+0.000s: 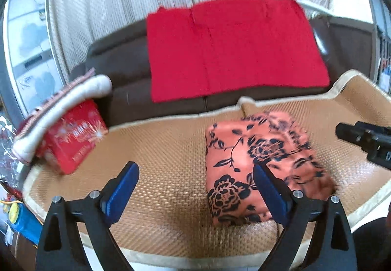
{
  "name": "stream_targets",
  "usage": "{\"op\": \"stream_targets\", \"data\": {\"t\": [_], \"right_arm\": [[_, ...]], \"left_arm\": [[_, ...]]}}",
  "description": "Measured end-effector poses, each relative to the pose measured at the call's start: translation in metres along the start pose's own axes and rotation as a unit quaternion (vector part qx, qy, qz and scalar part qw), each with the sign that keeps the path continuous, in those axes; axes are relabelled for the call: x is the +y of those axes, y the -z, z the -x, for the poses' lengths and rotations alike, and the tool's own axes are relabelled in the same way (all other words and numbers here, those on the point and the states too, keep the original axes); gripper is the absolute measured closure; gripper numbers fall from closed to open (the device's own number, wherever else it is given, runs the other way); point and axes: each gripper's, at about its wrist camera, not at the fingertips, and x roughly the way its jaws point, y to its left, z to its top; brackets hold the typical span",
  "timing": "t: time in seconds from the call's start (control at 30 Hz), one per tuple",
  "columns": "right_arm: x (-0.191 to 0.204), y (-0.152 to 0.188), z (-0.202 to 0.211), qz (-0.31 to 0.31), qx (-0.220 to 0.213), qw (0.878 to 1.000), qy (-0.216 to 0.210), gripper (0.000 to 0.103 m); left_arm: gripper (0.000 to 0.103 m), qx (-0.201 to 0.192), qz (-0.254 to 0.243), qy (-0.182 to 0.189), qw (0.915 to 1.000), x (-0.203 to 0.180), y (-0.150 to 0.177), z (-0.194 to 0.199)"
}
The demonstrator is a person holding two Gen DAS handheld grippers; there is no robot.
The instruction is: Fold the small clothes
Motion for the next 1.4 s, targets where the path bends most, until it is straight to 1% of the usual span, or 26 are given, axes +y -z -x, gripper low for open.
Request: {"op": "stream_targets", "data": {"t": [0.07, 0.13, 0.2, 0.27, 0.3, 0.43, 0.57, 0.7, 0.93, 1.2, 1.4], "right_arm": [[0.007, 0.001, 0.024, 0.004, -0.006, 1.000, -0.002, 0.030], [0.018, 0.002, 0.044, 0.012, -0.011, 1.000, -0.003, 0.030], [0.029, 0.001, 0.057, 0.021, -0.016, 1.000, 0.004, 0.030], [0.037, 0.002, 0.073, 0.028, -0.018, 0.999, 0.015, 0.030], [0.040, 0.002, 0.080, 0.028, -0.020, 0.999, 0.018, 0.030], [0.042, 0.000, 0.106, 0.017, -0.034, 0.999, 0.031, 0.030], [0.036, -0.005, 0.126, -0.003, -0.039, 0.998, 0.051, 0.028], [0.035, -0.009, 0.146, -0.010, -0.042, 0.996, 0.083, 0.028], [0.029, -0.024, 0.184, -0.014, -0.055, 0.991, 0.122, 0.027], [0.034, -0.034, 0.194, -0.006, -0.055, 0.990, 0.129, 0.027], [0.040, -0.031, 0.189, -0.006, -0.043, 0.993, 0.111, 0.026]], "left_arm": [[0.009, -0.010, 0.002, -0.006, 0.9999, 0.002, -0.005, 0.024], [0.009, -0.022, 0.005, -0.016, 0.9996, 0.001, -0.010, 0.042], [0.008, -0.037, 0.008, -0.028, 0.9989, 0.005, -0.011, 0.069], [0.001, -0.048, 0.016, -0.034, 0.9981, 0.011, -0.013, 0.093], [0.001, -0.057, 0.020, -0.035, 0.9976, 0.014, -0.014, 0.104], [0.000, -0.084, 0.026, -0.038, 0.9954, 0.018, -0.018, 0.138], [0.000, -0.093, 0.029, -0.032, 0.9947, 0.020, -0.025, 0.162], [0.000, -0.100, 0.030, -0.030, 0.9941, 0.021, -0.032, 0.176], [0.000, -0.107, 0.044, -0.030, 0.9929, 0.027, -0.045, 0.185], [0.000, -0.112, 0.060, -0.035, 0.9913, 0.036, -0.055, 0.190], [0.000, -0.111, 0.066, -0.035, 0.9911, 0.041, -0.058, 0.195]]}}
